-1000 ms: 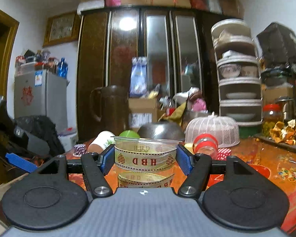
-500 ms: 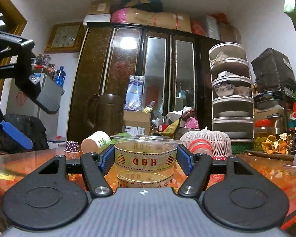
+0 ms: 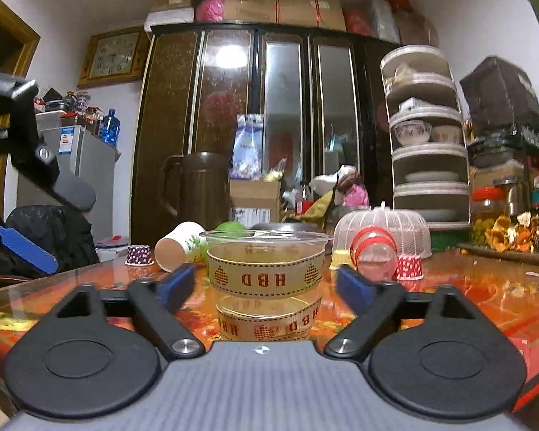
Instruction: Flip cup upright
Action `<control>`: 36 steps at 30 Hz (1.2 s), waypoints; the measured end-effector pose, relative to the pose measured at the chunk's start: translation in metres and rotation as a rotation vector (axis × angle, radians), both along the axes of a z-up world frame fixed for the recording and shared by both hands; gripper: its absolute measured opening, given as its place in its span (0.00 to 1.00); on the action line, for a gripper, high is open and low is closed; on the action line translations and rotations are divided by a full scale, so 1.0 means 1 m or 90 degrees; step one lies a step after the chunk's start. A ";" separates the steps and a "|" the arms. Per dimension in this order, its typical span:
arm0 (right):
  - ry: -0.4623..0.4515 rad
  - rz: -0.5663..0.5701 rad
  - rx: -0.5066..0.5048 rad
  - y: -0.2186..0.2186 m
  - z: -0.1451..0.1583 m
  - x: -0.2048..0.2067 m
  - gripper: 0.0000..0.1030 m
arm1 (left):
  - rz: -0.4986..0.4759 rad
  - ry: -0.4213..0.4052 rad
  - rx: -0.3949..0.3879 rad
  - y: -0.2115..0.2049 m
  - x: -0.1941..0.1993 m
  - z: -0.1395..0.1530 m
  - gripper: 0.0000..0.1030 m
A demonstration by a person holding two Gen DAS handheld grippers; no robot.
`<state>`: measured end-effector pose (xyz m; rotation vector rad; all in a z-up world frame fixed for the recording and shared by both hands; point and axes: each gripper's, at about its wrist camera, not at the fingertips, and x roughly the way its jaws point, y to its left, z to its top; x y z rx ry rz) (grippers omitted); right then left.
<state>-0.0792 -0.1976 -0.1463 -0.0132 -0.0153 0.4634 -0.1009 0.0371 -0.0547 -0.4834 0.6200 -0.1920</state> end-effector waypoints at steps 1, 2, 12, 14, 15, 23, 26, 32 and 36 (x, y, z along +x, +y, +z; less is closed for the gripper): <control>0.014 0.007 -0.001 -0.003 0.003 -0.003 0.99 | 0.003 -0.014 0.019 -0.003 -0.002 0.001 0.94; 0.034 0.013 -0.003 -0.008 0.007 -0.007 0.99 | 0.007 -0.025 0.043 -0.006 -0.002 0.002 0.98; 0.305 -0.026 -0.041 -0.047 0.075 -0.003 0.99 | -0.014 -0.038 0.192 -0.041 -0.002 0.014 1.00; 0.314 -0.043 -0.056 -0.051 0.087 -0.007 0.99 | -0.014 -0.046 0.212 -0.047 -0.006 0.022 1.00; 0.311 -0.047 -0.060 -0.054 0.092 -0.009 0.99 | -0.013 -0.051 0.220 -0.050 -0.009 0.027 1.00; 0.320 -0.035 -0.068 -0.060 0.116 -0.028 0.99 | -0.042 -0.042 0.217 -0.068 -0.023 0.056 1.00; 0.318 -0.028 -0.062 -0.063 0.119 -0.033 0.99 | -0.040 -0.045 0.224 -0.073 -0.031 0.056 1.00; 0.306 -0.023 -0.050 -0.066 0.119 -0.040 0.99 | -0.044 -0.062 0.230 -0.079 -0.038 0.061 1.00; 0.309 -0.019 -0.035 -0.068 0.117 -0.038 0.99 | -0.049 -0.059 0.230 -0.082 -0.038 0.059 1.00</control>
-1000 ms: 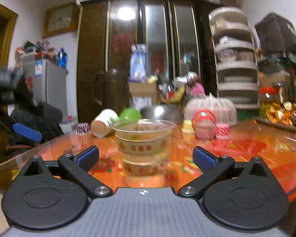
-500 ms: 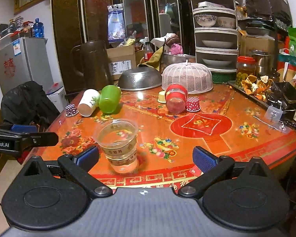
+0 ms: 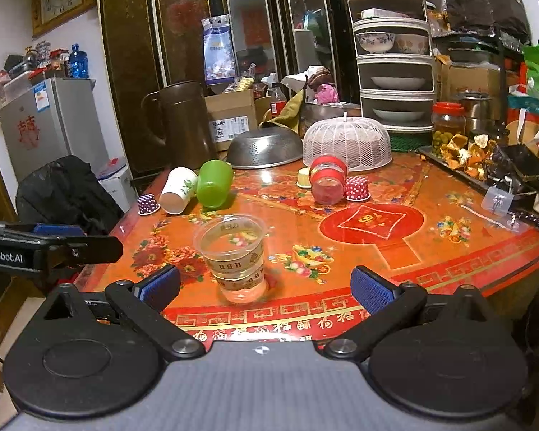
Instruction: Flip cup upright
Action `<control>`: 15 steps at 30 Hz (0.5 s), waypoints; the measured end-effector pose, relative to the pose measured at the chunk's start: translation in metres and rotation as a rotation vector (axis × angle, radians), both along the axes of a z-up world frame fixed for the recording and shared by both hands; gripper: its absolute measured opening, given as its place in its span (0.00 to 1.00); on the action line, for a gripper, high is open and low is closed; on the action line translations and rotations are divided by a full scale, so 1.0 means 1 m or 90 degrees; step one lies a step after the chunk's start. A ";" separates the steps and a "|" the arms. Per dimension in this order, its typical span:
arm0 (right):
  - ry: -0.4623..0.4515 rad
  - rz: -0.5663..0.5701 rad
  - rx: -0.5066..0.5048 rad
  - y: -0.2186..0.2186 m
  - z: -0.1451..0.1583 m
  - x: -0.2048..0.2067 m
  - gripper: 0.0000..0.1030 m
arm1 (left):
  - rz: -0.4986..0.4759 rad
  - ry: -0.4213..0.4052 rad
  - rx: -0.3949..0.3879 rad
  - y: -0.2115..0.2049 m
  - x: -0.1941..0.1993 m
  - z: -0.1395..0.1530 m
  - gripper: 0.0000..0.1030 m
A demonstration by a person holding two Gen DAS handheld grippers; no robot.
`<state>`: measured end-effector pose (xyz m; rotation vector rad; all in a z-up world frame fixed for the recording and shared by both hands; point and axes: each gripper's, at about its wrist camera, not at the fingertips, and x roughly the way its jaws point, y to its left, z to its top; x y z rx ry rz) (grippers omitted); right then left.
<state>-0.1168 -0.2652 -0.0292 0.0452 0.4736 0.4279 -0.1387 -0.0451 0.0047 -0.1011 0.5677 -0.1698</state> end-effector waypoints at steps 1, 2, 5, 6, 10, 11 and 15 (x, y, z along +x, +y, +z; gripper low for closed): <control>-0.003 -0.002 0.002 -0.001 0.000 -0.002 0.99 | -0.001 0.001 0.001 0.000 0.000 -0.001 1.00; -0.007 -0.004 0.002 -0.002 0.000 -0.002 0.99 | -0.001 0.001 0.003 -0.001 0.000 -0.001 1.00; -0.008 -0.005 -0.001 -0.002 0.000 -0.003 0.99 | -0.001 0.001 0.004 -0.002 -0.001 -0.001 1.00; -0.010 -0.004 -0.002 -0.002 0.000 -0.003 0.99 | -0.002 0.000 0.004 -0.002 -0.001 -0.001 1.00; -0.016 -0.001 -0.002 -0.001 -0.001 -0.004 0.99 | 0.000 -0.002 0.004 -0.002 -0.002 0.000 1.00; -0.016 0.001 -0.001 0.000 -0.001 -0.004 0.99 | 0.000 -0.002 0.003 -0.002 -0.002 0.000 1.00; -0.020 0.008 -0.004 0.003 -0.001 -0.005 0.99 | 0.000 -0.002 0.004 -0.002 -0.002 0.000 1.00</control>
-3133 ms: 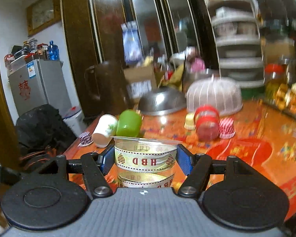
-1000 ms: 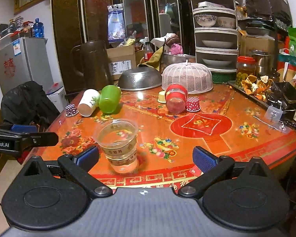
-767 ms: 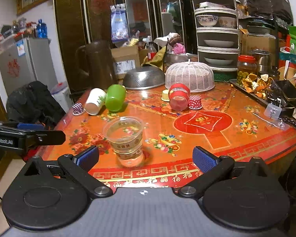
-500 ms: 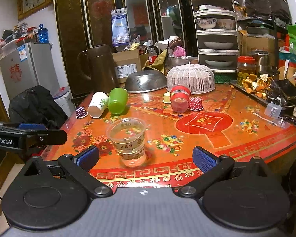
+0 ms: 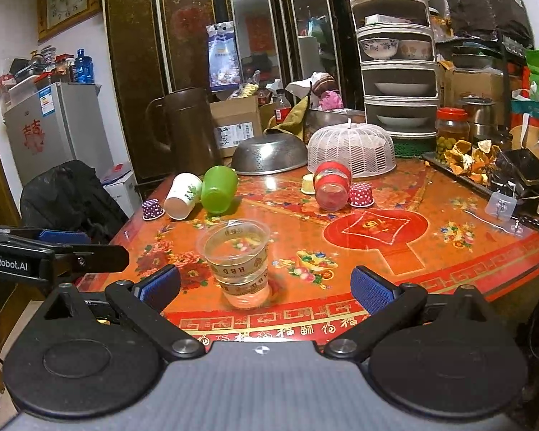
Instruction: Flip cup upright
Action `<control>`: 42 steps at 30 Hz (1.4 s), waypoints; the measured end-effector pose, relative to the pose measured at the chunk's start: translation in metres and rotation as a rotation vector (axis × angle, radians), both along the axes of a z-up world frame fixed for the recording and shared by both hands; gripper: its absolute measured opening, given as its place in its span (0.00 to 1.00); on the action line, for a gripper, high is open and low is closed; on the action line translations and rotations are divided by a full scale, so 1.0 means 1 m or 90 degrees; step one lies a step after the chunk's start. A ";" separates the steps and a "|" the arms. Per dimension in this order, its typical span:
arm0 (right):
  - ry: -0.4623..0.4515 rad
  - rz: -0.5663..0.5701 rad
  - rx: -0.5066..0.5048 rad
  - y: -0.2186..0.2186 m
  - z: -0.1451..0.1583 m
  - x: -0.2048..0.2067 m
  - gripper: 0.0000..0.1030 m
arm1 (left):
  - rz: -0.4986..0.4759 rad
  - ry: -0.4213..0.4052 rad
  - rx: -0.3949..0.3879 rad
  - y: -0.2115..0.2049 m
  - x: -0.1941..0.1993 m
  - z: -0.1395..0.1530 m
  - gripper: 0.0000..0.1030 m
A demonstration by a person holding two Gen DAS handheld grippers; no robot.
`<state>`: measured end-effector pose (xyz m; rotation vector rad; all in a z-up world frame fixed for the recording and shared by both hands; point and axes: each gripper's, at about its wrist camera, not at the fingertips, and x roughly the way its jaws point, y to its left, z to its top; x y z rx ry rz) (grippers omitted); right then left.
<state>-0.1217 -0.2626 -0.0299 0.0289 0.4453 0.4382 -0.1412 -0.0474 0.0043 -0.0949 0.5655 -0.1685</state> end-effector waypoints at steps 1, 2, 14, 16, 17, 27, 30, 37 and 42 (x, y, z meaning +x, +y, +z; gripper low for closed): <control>0.000 0.002 -0.001 0.001 0.000 0.000 0.99 | -0.001 0.000 0.000 0.000 0.000 0.000 1.00; 0.000 0.001 -0.001 0.001 0.000 0.000 0.99 | 0.000 0.000 0.001 0.000 0.000 0.000 1.00; -0.001 0.007 0.004 0.002 0.000 -0.002 0.99 | 0.003 -0.002 0.000 0.000 -0.001 0.001 1.00; -0.003 0.009 0.008 0.001 0.000 -0.002 0.99 | 0.005 -0.001 -0.001 0.001 -0.001 0.001 1.00; -0.004 0.009 0.009 0.001 0.000 -0.003 0.99 | 0.005 -0.002 -0.002 0.001 -0.001 0.001 1.00; -0.008 0.010 0.010 0.001 0.001 -0.003 0.99 | 0.005 -0.006 0.000 0.001 -0.001 0.002 1.00; -0.010 0.012 0.010 0.001 0.001 -0.003 0.99 | 0.006 -0.006 0.000 0.002 -0.001 0.002 1.00; -0.010 0.014 0.011 0.002 0.001 -0.003 0.99 | 0.008 -0.005 -0.001 0.003 -0.001 0.002 1.00; -0.010 0.014 0.013 0.002 0.001 -0.002 0.99 | 0.007 -0.008 -0.005 0.003 -0.001 0.002 1.00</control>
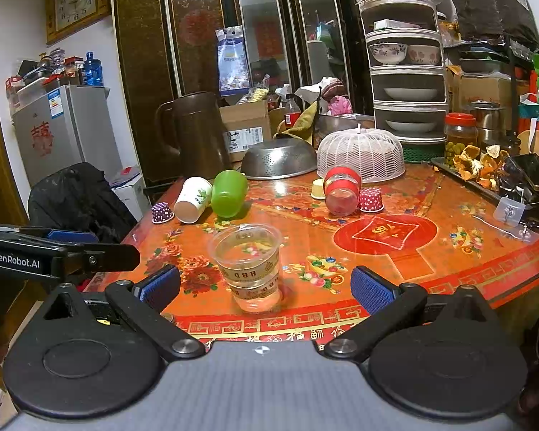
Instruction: Flip cup upright
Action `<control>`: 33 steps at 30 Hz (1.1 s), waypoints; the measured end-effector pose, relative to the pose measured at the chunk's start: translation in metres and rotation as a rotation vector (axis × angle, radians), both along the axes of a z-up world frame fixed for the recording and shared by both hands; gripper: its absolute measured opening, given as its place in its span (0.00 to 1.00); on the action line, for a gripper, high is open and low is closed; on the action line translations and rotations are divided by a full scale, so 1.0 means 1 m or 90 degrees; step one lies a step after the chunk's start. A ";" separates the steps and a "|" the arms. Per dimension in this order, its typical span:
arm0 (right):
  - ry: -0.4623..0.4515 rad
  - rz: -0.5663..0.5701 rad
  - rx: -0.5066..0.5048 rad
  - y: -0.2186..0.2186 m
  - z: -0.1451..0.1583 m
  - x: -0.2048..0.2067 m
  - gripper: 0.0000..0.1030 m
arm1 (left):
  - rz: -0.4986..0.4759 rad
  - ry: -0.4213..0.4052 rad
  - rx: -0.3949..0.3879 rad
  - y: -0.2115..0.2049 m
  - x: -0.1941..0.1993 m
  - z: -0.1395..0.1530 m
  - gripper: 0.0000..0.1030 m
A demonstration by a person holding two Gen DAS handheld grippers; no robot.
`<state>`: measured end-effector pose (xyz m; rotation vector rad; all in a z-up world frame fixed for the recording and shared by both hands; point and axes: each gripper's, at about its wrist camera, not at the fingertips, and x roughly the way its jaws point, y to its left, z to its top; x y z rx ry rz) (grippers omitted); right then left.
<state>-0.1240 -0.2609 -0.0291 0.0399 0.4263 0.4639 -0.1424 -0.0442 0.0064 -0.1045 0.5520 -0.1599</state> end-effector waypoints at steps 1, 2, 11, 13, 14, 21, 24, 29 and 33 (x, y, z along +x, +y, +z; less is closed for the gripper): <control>0.000 0.000 0.001 0.000 0.000 0.000 0.99 | -0.001 -0.001 -0.001 0.000 0.000 0.000 1.00; 0.000 0.000 0.002 0.000 0.000 0.000 0.99 | -0.001 -0.003 0.000 -0.001 0.000 0.000 1.00; -0.002 0.002 0.005 0.000 0.000 -0.001 0.99 | 0.001 -0.006 0.000 -0.001 -0.002 0.000 1.00; -0.001 0.001 0.006 0.000 0.000 -0.001 0.99 | 0.001 -0.005 -0.001 -0.001 -0.002 0.000 1.00; -0.001 0.001 0.006 0.000 0.000 0.000 0.99 | 0.001 -0.005 -0.001 -0.001 -0.001 0.000 1.00; 0.004 0.003 0.016 -0.001 0.000 -0.001 0.99 | 0.000 -0.006 0.000 -0.002 -0.003 -0.001 1.00; 0.003 0.005 0.016 0.000 0.000 -0.001 0.99 | 0.000 -0.006 0.000 -0.001 -0.003 -0.001 1.00; 0.004 0.005 0.017 0.000 -0.001 -0.001 0.99 | 0.000 -0.004 0.001 -0.002 -0.003 -0.001 1.00; 0.005 0.004 0.017 0.000 -0.001 -0.001 0.99 | 0.001 -0.004 0.003 -0.002 -0.003 -0.002 1.00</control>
